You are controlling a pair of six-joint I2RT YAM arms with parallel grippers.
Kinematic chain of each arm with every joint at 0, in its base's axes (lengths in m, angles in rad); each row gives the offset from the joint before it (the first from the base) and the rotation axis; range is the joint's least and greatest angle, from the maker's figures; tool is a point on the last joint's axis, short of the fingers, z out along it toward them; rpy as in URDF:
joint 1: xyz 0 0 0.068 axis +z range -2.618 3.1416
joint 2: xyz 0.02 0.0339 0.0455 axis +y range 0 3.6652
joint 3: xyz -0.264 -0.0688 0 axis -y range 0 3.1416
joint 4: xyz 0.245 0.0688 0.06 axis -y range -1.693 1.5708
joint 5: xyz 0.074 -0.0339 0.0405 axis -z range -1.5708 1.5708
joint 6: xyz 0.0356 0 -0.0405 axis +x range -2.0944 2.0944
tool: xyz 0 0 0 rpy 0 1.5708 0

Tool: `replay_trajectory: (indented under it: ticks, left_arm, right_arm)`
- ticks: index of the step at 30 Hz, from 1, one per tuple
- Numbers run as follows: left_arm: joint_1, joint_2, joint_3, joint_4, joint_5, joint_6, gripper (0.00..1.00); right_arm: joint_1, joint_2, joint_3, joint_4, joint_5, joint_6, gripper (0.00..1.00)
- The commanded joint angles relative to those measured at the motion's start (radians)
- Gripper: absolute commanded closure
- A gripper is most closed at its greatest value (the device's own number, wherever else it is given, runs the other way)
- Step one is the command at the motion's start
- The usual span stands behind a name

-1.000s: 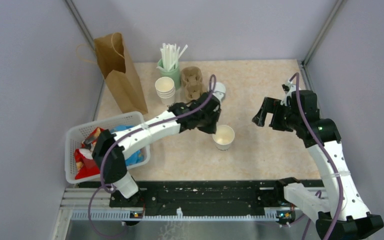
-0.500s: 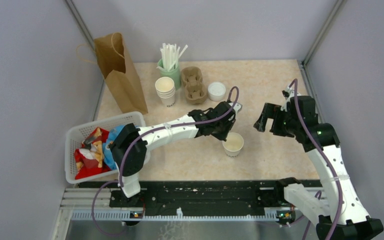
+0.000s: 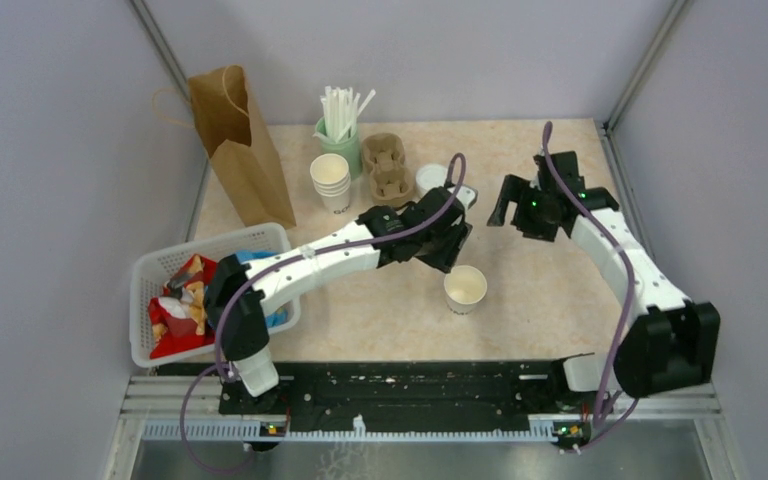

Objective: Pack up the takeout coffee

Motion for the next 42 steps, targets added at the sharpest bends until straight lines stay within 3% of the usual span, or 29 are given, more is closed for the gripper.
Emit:
replay_trajectory:
  ticks: [1, 6, 12, 17, 23, 32, 42]
  left_arm:
    - [0.027, -0.148, 0.091, -0.067, -0.087, 0.001, 0.40]
    - [0.130, -0.215, 0.114, -0.132, -0.109, -0.050, 0.23]
    - [0.278, -0.264, 0.062, -0.134, -0.060, -0.037, 0.21]
    - [0.331, -0.259, 0.049, -0.121, -0.018, -0.007, 0.20]
    - [0.354, -0.246, 0.036, -0.104, 0.023, 0.013, 0.20]
    - [0.383, -0.254, 0.023, -0.098, 0.047, 0.034, 0.19]
    - [0.397, -0.271, 0.009, -0.093, 0.055, 0.037, 0.19]
  right_arm:
    - [0.027, 0.188, 0.185, 0.146, 0.049, 0.083, 0.14]
    - [0.098, 0.457, 0.444, 0.115, 0.088, 0.138, 0.22]
    - [0.173, 0.698, 0.687, 0.034, 0.189, 0.157, 0.32]
    - [0.207, 0.822, 0.829, -0.046, 0.220, 0.201, 0.46]
    - [0.221, 0.853, 0.853, -0.062, 0.214, 0.263, 0.46]
    - [0.220, 0.886, 0.847, -0.058, 0.141, 0.489, 0.65]
    - [0.218, 0.897, 0.859, -0.056, 0.147, 0.587, 0.70]
